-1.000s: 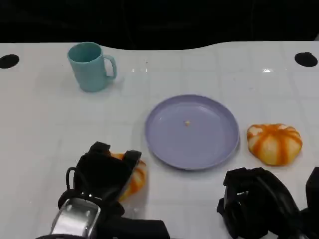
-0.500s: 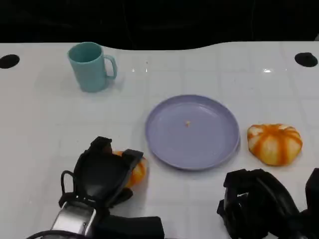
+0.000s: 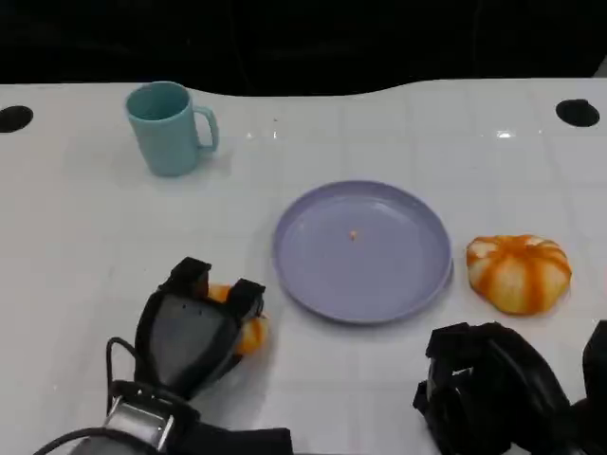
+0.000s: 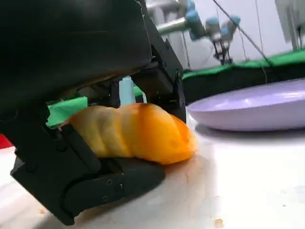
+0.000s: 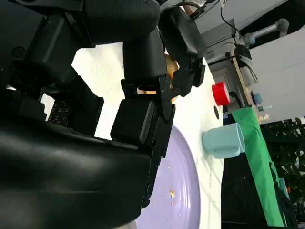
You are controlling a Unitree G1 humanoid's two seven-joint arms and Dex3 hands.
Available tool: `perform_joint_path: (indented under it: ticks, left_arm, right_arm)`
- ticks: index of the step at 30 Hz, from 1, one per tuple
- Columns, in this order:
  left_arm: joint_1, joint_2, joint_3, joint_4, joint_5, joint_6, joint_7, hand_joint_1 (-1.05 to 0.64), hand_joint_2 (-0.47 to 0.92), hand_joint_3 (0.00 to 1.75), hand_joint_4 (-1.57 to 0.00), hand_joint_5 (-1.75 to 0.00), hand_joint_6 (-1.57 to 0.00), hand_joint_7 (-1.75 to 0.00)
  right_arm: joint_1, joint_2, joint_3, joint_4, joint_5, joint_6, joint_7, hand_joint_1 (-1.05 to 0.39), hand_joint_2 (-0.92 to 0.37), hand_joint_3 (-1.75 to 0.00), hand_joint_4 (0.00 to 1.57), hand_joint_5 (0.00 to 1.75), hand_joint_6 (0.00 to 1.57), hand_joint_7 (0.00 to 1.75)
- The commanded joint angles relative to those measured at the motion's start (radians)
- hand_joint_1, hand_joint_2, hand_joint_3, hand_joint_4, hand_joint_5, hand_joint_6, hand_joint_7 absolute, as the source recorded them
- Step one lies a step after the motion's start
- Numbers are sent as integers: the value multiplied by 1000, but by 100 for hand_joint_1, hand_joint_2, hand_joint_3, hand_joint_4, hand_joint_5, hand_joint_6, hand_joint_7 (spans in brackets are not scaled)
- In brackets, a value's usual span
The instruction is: Grasp the bread from the table and place it into the plate.
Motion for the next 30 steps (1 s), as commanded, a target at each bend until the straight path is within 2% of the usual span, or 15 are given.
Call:
perform_joint_path:
  ticks: [1, 8, 12, 19, 30]
  left_arm:
    - [-35, -15, -9, 170, -47, -57, 137, -32, 22, 152, -106, -175, -83, -175]
    - [-73, -29, -22, 258, -101, -126, 240, -26, 11, 163, -110, -175, -86, -175]
    - [-78, -24, -27, 239, -114, -130, 260, -26, 14, 170, -112, -175, -87, -175]
    - [-69, -2, -22, 149, -125, -119, 272, -26, 20, 172, -112, -175, -86, -175]
    - [-6, 59, 1, -121, -111, -17, 165, -23, 14, 173, -112, -175, -86, -175]
  right_arm:
    - [0, -16, -6, -7, 6, -3, 0, -105, -6, -138, 153, 136, 157, 100]
    - [10, -19, -3, -32, 4, 20, -14, -105, -5, -140, 151, 137, 157, 101]
    - [8, -19, -6, -30, 12, 25, -7, -105, -3, -142, 150, 138, 157, 100]
    - [12, -19, -3, -39, 4, 28, -14, -105, -2, -142, 149, 139, 157, 100]
    - [20, -16, -1, -45, 15, 30, -4, -105, -4, -141, 150, 139, 157, 100]
